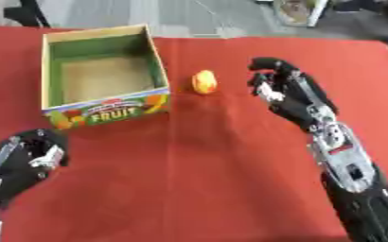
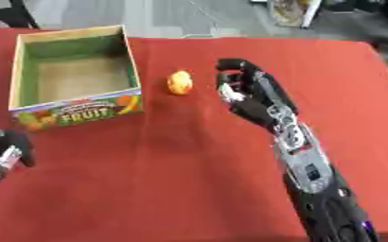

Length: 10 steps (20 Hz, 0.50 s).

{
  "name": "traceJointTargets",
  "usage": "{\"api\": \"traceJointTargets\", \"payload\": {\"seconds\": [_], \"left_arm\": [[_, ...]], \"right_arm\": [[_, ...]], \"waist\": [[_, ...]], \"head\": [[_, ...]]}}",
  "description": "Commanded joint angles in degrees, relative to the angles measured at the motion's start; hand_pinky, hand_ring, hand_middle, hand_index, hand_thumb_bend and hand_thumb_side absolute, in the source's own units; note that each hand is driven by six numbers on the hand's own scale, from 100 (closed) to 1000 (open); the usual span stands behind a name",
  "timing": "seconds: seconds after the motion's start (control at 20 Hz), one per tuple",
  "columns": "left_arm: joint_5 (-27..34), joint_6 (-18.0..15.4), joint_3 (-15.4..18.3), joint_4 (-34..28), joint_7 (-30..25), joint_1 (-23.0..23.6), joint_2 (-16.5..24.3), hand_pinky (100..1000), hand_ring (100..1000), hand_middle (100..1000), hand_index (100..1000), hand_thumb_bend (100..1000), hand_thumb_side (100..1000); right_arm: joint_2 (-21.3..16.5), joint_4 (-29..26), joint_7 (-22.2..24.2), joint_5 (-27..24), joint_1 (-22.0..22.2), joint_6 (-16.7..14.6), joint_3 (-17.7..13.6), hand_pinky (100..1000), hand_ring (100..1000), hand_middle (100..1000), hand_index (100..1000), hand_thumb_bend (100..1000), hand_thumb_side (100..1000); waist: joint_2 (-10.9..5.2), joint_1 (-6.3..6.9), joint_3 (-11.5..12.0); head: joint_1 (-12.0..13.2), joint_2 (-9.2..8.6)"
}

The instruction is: Pick up objects on the table and place them in the box.

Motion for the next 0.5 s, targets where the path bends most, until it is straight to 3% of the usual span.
{"api": "traceJointTargets", "payload": {"seconds": [0.05, 0.2, 0.3, 0.35, 0.4, 0.5], "left_arm": [[0.1, 0.0, 0.5, -1.2, 0.2, -0.2, 0.8, 505, 483, 496, 519, 150, 355], [0.1, 0.0, 0.5, -1.2, 0.2, -0.2, 0.8, 505, 483, 495, 519, 150, 354], [0.1, 0.0, 0.5, -1.3, 0.2, -0.2, 0.8, 506, 483, 495, 519, 151, 355], [0.1, 0.0, 0.5, -1.3, 0.2, -0.2, 0.8, 506, 483, 495, 519, 151, 355], [0.1, 0.0, 0.5, -1.3, 0.2, -0.2, 0.8, 506, 482, 495, 519, 151, 355], [0.1, 0.0, 0.5, -1.3, 0.2, -0.2, 0.8, 506, 482, 495, 519, 151, 354]], "right_arm": [[-0.7, -0.3, 0.5, 0.3, -0.7, -0.2, -0.2, 614, 683, 759, 834, 100, 439], [-0.7, -0.2, 0.6, 0.3, -0.7, -0.3, -0.2, 612, 683, 755, 832, 100, 480], [-0.7, -0.2, 0.7, 0.2, -0.7, -0.3, -0.2, 610, 683, 752, 831, 190, 520], [-0.7, -0.1, 0.8, 0.2, -0.6, -0.3, -0.2, 610, 683, 752, 831, 190, 520], [-0.7, -0.1, 0.9, 0.2, -0.6, -0.3, -0.2, 608, 681, 749, 828, 266, 534], [-0.7, 0.0, 0.9, 0.2, -0.6, -0.3, -0.2, 606, 679, 746, 826, 291, 539]], "waist": [[-0.63, 0.23, 0.0], [-0.61, 0.23, 0.0], [-0.6, 0.23, 0.0], [-0.59, 0.23, 0.0], [-0.59, 0.23, 0.0], [-0.59, 0.23, 0.0]], "head": [[-0.2, -0.56], [-0.2, -0.53], [-0.2, -0.52], [-0.3, -0.51], [-0.3, -0.5], [-0.3, -0.49]]}}
